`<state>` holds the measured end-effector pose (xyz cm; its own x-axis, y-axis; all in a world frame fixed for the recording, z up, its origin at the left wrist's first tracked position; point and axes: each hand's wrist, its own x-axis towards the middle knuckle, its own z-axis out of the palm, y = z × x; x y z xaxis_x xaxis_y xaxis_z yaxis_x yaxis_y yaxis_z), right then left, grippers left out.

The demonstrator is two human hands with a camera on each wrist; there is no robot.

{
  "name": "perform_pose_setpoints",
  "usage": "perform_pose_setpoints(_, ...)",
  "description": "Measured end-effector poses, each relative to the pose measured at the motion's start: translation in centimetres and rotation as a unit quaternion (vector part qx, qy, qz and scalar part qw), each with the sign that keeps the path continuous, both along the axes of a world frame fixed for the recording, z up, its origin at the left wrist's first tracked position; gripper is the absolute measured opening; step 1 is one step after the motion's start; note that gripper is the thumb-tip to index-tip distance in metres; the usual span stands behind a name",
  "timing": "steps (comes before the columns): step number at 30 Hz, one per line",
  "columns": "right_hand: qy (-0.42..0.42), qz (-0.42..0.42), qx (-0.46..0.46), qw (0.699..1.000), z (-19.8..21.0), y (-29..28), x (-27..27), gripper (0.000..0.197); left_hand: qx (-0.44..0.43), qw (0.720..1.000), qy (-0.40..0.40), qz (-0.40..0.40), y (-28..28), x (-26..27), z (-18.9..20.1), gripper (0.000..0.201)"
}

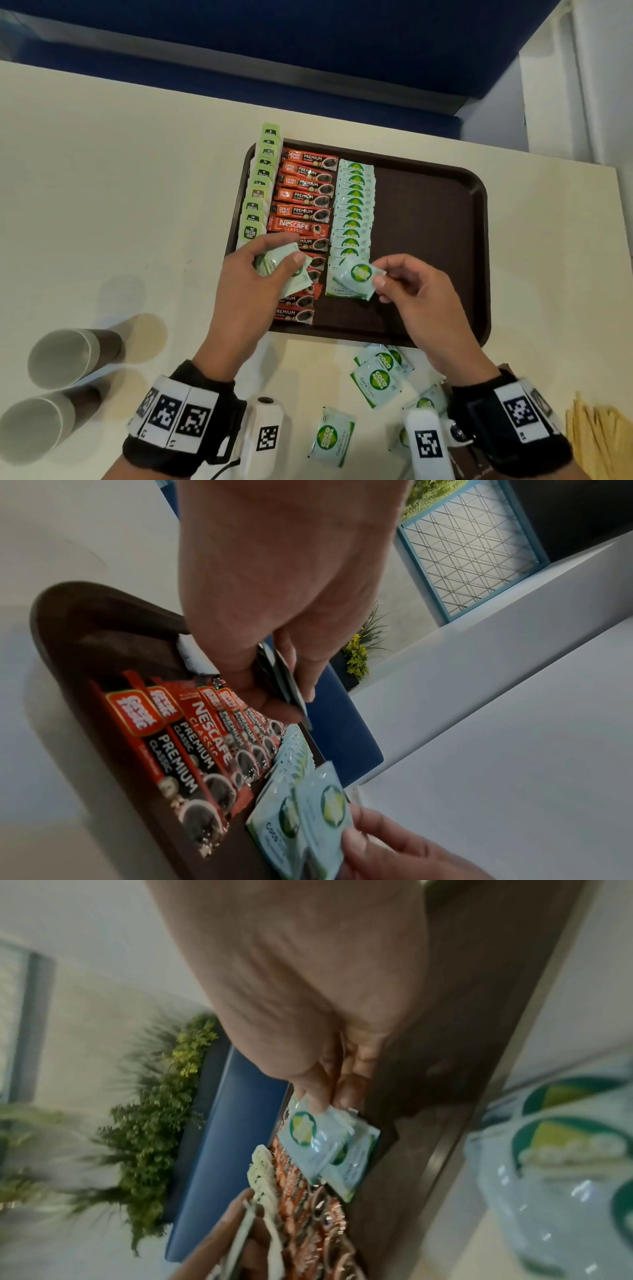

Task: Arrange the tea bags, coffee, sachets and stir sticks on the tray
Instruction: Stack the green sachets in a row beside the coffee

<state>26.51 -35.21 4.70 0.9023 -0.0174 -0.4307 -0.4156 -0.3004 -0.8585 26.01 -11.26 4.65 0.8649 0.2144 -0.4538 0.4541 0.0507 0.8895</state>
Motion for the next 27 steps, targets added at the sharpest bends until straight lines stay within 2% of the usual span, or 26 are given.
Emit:
perform_pose_setpoints(2, 0.015, 0.055, -0.04, 0.998, -0.3, -0.2, -0.3, 0.018, -0.004, 1.0, 0.001, 0.002, 0.4, 0.0, 0.1, 0.023)
perform_pose_setpoints(4, 0.019, 0.066, -0.063, 0.996, -0.7, -0.1, -0.5, 0.021, -0.01, 1.0, 0.004, 0.002, 0.5, 0.1, 0.0, 0.023)
perform_pose_setpoints(9, -0.015, 0.029, -0.107, 0.994, -1.3, 0.5, -0.6, 0.029, -0.008, 1.0, 0.003, 0.0, 0.2, -0.1, 0.0, 0.023)
perform_pose_setpoints(27, -0.028, 0.001, -0.113, 0.993, -1.7, 1.2, -0.6, 0.029, -0.005, 1.0, 0.006, -0.006, 0.5, -0.2, -0.1, 0.023)
